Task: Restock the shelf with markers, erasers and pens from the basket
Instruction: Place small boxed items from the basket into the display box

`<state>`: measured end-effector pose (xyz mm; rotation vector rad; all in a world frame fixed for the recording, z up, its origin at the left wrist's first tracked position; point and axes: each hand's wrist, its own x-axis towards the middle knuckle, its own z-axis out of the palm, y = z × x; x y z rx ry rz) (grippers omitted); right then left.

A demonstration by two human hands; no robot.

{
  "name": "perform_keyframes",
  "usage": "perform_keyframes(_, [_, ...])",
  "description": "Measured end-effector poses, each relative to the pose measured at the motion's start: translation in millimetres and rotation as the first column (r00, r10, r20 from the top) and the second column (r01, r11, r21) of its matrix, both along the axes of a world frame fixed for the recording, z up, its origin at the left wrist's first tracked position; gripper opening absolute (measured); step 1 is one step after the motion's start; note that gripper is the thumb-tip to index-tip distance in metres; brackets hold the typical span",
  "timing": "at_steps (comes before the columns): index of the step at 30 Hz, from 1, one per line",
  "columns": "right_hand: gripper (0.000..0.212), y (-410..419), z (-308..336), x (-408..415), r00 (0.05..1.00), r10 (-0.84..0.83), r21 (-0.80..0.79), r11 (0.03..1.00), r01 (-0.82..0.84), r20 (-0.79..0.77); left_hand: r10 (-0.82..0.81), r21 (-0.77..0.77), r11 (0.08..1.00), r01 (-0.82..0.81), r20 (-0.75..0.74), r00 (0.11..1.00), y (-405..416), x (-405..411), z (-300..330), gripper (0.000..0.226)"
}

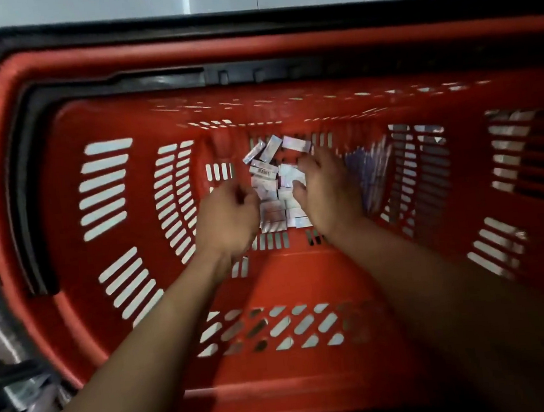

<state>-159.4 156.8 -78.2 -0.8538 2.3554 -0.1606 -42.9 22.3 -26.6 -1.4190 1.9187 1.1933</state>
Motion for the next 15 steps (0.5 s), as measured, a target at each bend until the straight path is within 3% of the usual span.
perform_keyframes(2, [0.029,-0.8,9.9,3.1,0.993,-0.107,-0.049,0.993,0.110,0.058,0.061,0.032,0.998,-0.060,-0.005,0.998,0.9,-0.6,3.2,0.018])
perform_keyframes(4, [0.021,-2.8,23.8,9.8,0.961,-0.204,-0.122,0.966,0.228,0.184,0.225,0.185,0.959,-0.215,-0.035,0.974,2.0,-4.2,5.8,0.017])
perform_keyframes(6, [0.016,-6.2,39.2,19.4,0.917,-0.214,-0.190,0.938,0.289,0.335,0.415,0.428,0.825,-0.370,-0.014,0.910,3.6,-8.1,7.6,0.021])
perform_keyframes(8, [0.015,-8.8,49.7,27.2,0.897,-0.188,-0.232,0.926,0.297,0.401,0.514,0.567,0.701,-0.432,0.017,0.858,6.1,-9.0,7.1,0.024])
perform_keyframes(12, [0.014,-5.9,42.8,24.6,0.907,-0.271,-0.165,0.928,0.335,0.323,0.624,0.498,0.669,-0.552,0.027,0.781,4.9,-9.9,1.9,0.032])
perform_keyframes(15, [0.024,1.9,21.1,12.4,0.983,-0.118,-0.078,0.988,0.130,0.139,0.648,0.373,0.703,-0.605,0.012,0.761,0.6,-9.9,-1.8,0.027])
